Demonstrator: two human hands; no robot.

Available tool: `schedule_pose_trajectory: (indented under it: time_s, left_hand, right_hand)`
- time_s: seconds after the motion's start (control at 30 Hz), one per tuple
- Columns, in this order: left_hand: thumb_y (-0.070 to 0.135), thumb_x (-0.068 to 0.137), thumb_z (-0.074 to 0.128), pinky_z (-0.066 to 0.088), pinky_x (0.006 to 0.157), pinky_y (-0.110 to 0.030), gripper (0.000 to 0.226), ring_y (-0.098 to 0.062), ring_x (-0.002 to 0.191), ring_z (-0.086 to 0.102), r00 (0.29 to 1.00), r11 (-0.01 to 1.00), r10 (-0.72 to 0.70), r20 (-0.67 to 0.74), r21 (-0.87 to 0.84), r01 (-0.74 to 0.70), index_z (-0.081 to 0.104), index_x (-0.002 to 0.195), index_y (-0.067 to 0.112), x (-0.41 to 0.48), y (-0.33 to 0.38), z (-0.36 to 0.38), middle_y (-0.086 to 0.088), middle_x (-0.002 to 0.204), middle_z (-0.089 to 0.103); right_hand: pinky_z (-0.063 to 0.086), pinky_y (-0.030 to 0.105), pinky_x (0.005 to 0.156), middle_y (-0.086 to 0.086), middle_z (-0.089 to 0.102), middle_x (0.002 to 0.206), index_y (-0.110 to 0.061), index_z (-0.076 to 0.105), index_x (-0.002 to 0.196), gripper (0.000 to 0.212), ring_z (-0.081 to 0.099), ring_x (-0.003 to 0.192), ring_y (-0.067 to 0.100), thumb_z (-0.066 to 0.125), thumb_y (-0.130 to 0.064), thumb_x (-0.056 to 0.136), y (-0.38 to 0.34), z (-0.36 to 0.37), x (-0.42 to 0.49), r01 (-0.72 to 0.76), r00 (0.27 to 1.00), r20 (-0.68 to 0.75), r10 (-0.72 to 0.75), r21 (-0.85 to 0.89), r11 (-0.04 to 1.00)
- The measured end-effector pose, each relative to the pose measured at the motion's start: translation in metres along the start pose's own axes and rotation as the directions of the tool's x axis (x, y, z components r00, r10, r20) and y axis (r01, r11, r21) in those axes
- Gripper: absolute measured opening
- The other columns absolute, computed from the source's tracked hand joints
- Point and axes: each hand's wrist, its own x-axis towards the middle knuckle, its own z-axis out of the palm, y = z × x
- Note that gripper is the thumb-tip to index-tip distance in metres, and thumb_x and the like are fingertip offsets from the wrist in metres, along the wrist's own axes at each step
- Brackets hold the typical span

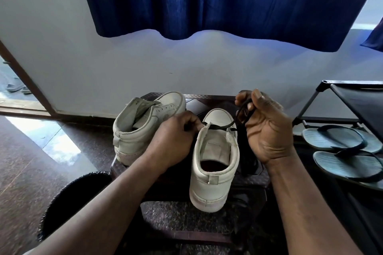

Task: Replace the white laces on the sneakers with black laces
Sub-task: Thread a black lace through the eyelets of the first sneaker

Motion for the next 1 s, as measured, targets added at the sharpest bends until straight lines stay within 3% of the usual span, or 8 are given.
schedule_pose_trajectory:
  time_s: [0.1,0.3,0.37,0.5,0.7,0.8,0.9,1.0]
  left_hand:
    - [0.023,0.1,0.065,0.044,0.07,-0.02,0.015,-0.002,0.083,0.063,1.0,0.998,0.016,-0.005,0.064,-0.016,0.066,0.086,0.029,0.002,0.002,0.005,0.014,0.09,0.072]
    - [0.023,0.104,0.043,0.046,0.073,-0.037,0.021,-0.035,0.104,0.067,1.0,0.77,-0.028,0.011,0.638,0.015,0.063,0.109,0.019,-0.009,0.001,0.001,-0.009,0.117,0.069]
    - [0.024,0.104,0.047,0.045,0.07,-0.035,0.017,-0.032,0.099,0.068,1.0,0.799,0.01,-0.012,0.602,-0.001,0.063,0.107,0.023,-0.011,0.002,0.0,-0.006,0.11,0.072]
    - [0.033,0.101,0.062,0.047,0.077,-0.027,0.006,-0.008,0.092,0.067,0.999,0.984,0.0,-0.049,0.177,0.009,0.068,0.098,0.03,0.0,0.003,-0.006,0.015,0.098,0.074]
    - [0.027,0.099,0.065,0.055,0.087,-0.03,0.011,-0.005,0.096,0.068,0.999,0.999,-0.03,0.03,0.023,0.029,0.069,0.089,0.027,0.003,-0.001,0.002,0.014,0.102,0.075]
    - [0.028,0.103,0.059,0.053,0.08,-0.035,0.014,-0.017,0.095,0.068,0.999,0.966,0.047,0.004,0.253,-0.046,0.064,0.09,0.026,0.002,0.001,-0.002,0.008,0.099,0.073]
    - [0.026,0.105,0.046,0.048,0.073,-0.038,0.016,-0.034,0.101,0.068,0.998,0.779,0.05,0.027,0.625,-0.056,0.062,0.105,0.022,-0.006,0.002,-0.005,-0.006,0.113,0.069]
    - [0.023,0.104,0.044,0.042,0.068,-0.036,0.018,-0.034,0.097,0.068,0.999,0.726,0.012,0.035,0.687,-0.032,0.061,0.107,0.021,-0.012,0.003,-0.005,-0.008,0.112,0.071]
  right_hand:
    - [0.035,0.03,0.073,0.006,0.065,0.088,-0.018,0.076,0.072,0.037,0.048,0.081,0.017,0.09,-0.052,0.065,0.0,0.001,-0.001,-0.004,1.0,-0.012,0.004,-0.041,0.999]
    - [0.04,0.031,0.078,0.003,0.07,0.095,-0.022,0.076,0.073,0.033,0.048,0.091,0.02,0.088,-0.052,0.068,-0.005,-0.006,-0.001,0.018,1.0,-0.02,-0.02,-0.101,0.995]
    - [0.039,0.031,0.078,0.004,0.069,0.095,-0.021,0.077,0.076,0.034,0.047,0.088,0.02,0.087,-0.053,0.069,-0.006,-0.006,-0.001,0.03,1.0,-0.005,-0.031,-0.087,0.996]
    - [0.039,0.029,0.075,0.0,0.071,0.091,-0.021,0.077,0.076,0.023,0.048,0.085,0.017,0.083,-0.043,0.079,-0.005,-0.003,0.0,0.025,1.0,0.002,-0.025,-0.087,0.996]
    - [0.041,0.021,0.069,0.002,0.07,0.086,-0.018,0.078,0.075,0.022,0.051,0.07,0.006,0.064,-0.023,0.09,0.002,0.003,-0.002,0.014,1.0,-0.008,-0.015,-0.095,0.995]
    - [0.041,0.02,0.068,0.001,0.069,0.085,-0.023,0.075,0.068,0.025,0.053,0.073,0.008,0.062,-0.024,0.09,0.004,0.004,-0.002,0.026,1.0,0.003,-0.026,-0.138,0.99]
    - [0.043,0.02,0.068,0.001,0.07,0.085,-0.023,0.073,0.069,0.022,0.055,0.073,0.007,0.066,-0.026,0.089,0.008,0.001,0.0,0.02,1.0,0.016,-0.017,-0.194,0.981]
    - [0.041,0.032,0.078,0.006,0.07,0.089,-0.02,0.076,0.08,0.026,0.055,0.082,0.014,0.08,-0.045,0.082,0.017,-0.005,0.001,0.037,0.999,0.051,-0.021,-0.334,0.942]
